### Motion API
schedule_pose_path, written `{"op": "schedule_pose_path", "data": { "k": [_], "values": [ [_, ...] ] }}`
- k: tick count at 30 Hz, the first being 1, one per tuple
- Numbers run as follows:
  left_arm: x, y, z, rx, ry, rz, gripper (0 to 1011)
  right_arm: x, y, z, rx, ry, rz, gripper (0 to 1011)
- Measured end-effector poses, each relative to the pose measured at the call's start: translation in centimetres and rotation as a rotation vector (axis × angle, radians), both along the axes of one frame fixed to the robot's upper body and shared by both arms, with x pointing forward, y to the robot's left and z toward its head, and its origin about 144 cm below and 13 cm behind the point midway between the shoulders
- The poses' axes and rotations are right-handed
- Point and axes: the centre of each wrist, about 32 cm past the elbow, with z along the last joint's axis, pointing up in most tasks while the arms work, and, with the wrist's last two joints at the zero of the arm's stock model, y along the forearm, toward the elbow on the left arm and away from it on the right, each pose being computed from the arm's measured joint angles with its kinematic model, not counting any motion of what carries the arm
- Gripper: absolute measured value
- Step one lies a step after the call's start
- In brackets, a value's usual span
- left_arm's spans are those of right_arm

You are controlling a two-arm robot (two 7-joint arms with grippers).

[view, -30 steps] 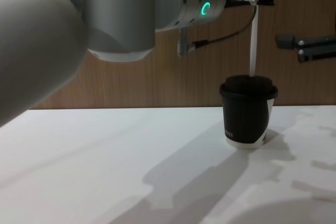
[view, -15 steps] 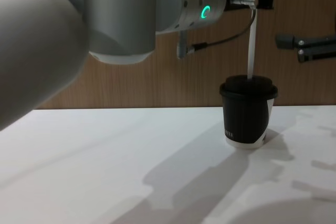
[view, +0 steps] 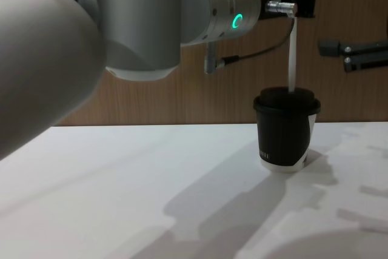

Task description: Pick up the straw with one hand, pass it to the other hand, and insert it into the cup.

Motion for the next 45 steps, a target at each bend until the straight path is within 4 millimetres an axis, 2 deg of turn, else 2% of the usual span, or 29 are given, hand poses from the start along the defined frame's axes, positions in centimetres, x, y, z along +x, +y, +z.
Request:
{"op": "schedule_pose_path", "data": {
  "k": [1,7,10,11,17,18,19,20,23,24,25,29,30,33,45],
  "values": [
    [0.0,0.0,0.0,0.0,0.0,0.0,83,0.0,0.0,0.0,0.0,0.0,0.0,1001],
    [0.0,0.0,-0.1,-0.001,0.001,0.0,275,0.0,0.0,0.0,0.0,0.0,0.0,1001],
    [0.1,0.0,-0.1,-0.001,0.001,-0.001,329,0.0,0.0,0.0,0.0,0.0,0.0,1001],
    [0.1,0.0,-0.1,-0.001,0.001,-0.001,390,0.0,0.0,0.0,0.0,0.0,0.0,1001],
    [0.1,0.0,-0.2,-0.001,0.002,-0.001,605,0.0,0.0,0.0,0.0,0.0,0.0,1001],
    [0.1,0.0,-0.2,-0.001,0.002,-0.001,605,0.0,0.0,0.0,0.0,0.0,0.0,1001],
    [0.1,0.0,-0.2,-0.001,0.002,-0.001,662,0.0,0.0,0.0,0.0,0.0,0.0,1001],
    [0.1,0.0,-0.2,-0.001,0.002,-0.001,662,0.0,0.0,0.0,0.0,0.0,0.0,1001],
    [0.1,0.0,-0.3,-0.001,0.004,-0.001,764,0.0,0.0,0.0,0.0,0.0,0.0,1001],
    [0.0,0.1,-0.4,-0.001,0.004,-0.002,764,0.0,0.0,0.0,0.0,0.0,0.0,1001],
    [0.0,0.1,-0.4,-0.001,0.004,-0.002,819,0.0,0.0,0.0,0.0,0.0,0.0,1001],
    [-0.2,0.6,-0.8,-0.003,0.001,-0.006,921,0.1,0.0,0.1,0.015,-0.002,0.001,1001],
    [-0.4,0.8,-1.0,-0.005,-0.002,-0.006,972,0.1,0.0,0.2,0.026,-0.004,0.001,1001],
    [-0.6,1.5,-1.4,-0.009,-0.01,-0.005,1003,0.2,0.1,0.5,0.059,-0.008,0.005,1001],
    [-1.9,4.0,-3.0,-0.032,-0.042,0.014,1002,0.3,0.5,1.5,0.203,-0.008,0.017,1001]
  ]
}}
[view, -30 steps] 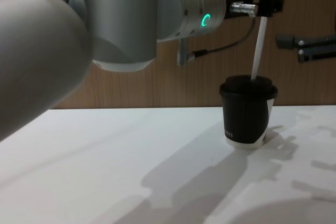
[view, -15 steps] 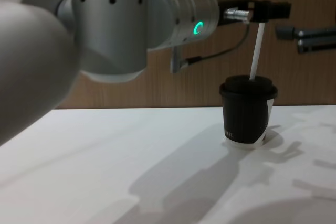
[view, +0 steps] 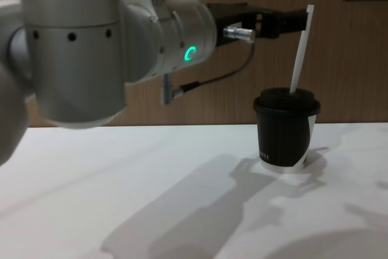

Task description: Pick up the straw with one hand, pass it to the other hand, and insert it into the cup.

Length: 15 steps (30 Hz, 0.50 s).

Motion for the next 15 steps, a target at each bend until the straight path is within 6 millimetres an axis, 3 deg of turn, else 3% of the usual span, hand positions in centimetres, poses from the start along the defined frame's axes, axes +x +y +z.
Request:
{"op": "schedule_pose_path", "data": {
  "k": [15],
  "values": [
    [-1.2,1.9,-1.4,-0.059,-0.071,0.0,1003,-0.7,1.2,1.1,0.2,0.122,-0.047,1001]
  ]
}}
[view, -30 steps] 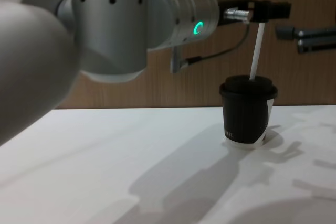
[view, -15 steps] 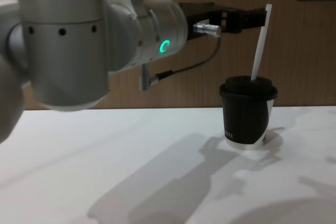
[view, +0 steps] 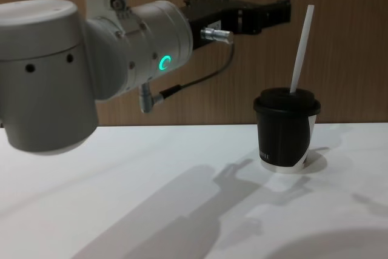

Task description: Pick up the straw with one hand, pass it to the other hand, and insert it into the cup.

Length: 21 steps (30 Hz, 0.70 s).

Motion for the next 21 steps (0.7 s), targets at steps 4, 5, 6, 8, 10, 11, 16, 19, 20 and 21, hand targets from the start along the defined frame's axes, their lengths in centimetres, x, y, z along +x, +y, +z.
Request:
{"op": "schedule_pose_path", "data": {
  "k": [4,5,6,8,10,11,16,19,20,21],
  "values": [
    [-0.4,0.4,-0.4,-0.023,-0.025,0.0,1003,-0.2,0.2,0.1,0.027,0.034,-0.015,1001],
    [-0.4,0.4,-0.4,-0.023,-0.025,0.0,1003,-0.4,0.5,0.2,0.054,0.065,-0.028,1001],
    [-0.4,0.5,-0.4,-0.027,-0.032,0.0,1003,-0.4,0.6,0.3,0.06,0.075,-0.032,1001],
    [-0.5,0.7,-0.5,-0.039,-0.048,0.001,1003,-0.6,0.8,0.3,0.081,0.107,-0.046,1001],
    [-0.7,0.8,-0.7,-0.049,-0.064,0.004,1003,-0.7,1.0,0.4,0.093,0.131,-0.055,1001],
    [-0.8,0.9,-0.7,-0.053,-0.068,0.006,1003,-0.8,1.1,0.4,0.098,0.136,-0.059,1001],
    [-1.1,1.2,-0.8,-0.07,-0.104,0.015,1003,-1.2,1.8,0.6,0.133,0.215,-0.092,1001],
    [-1.2,1.4,-0.9,-0.076,-0.117,0.022,1002,-1.4,2.1,0.6,0.148,0.259,-0.111,1001],
    [-1.2,1.5,-0.9,-0.077,-0.122,0.026,1003,-1.6,2.3,0.6,0.155,0.287,-0.123,1001],
    [-1.3,1.5,-0.8,-0.078,-0.125,0.027,1003,-1.6,2.4,0.6,0.157,0.297,-0.127,1001]
  ]
}}
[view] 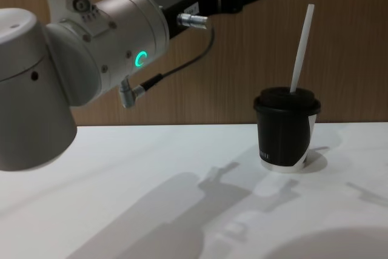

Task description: Pick up the straw with one hand, pass it to the other hand, and insert it into the cup.

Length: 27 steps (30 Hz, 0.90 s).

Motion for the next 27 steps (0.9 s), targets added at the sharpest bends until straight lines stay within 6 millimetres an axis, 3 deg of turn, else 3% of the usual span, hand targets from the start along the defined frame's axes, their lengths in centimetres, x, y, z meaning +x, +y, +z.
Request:
{"op": "schedule_pose_path", "data": {
  "k": [15,27],
  "values": [
    [0.3,0.5,0.6,0.007,-0.027,0.014,1003,-1.0,2.1,-0.3,0.015,0.231,-0.066,1001],
    [0.9,0.6,0.8,0.024,-0.002,0.01,1003,-1.2,3.0,-0.6,0.008,0.308,-0.084,1001]
  ]
}}
